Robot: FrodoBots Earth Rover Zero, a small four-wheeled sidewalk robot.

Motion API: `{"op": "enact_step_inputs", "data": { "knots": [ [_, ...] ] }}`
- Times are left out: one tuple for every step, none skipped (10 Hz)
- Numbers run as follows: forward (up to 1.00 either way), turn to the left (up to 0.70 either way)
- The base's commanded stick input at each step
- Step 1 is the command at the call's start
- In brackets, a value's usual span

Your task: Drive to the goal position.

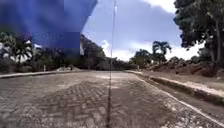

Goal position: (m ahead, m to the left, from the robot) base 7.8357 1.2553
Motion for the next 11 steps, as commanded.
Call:
{"op": "enact_step_inputs", "data": {
  "knots": [
    [1.00,0.00],
    [1.00,0.00],
    [1.00,0.00],
    [1.00,0.00],
    [1.00,0.00],
    [1.00,0.00],
    [1.00,0.00],
    [1.00,0.00],
    [1.00,0.00],
    [1.00,0.00],
    [1.00,0.00]
  ]
}}
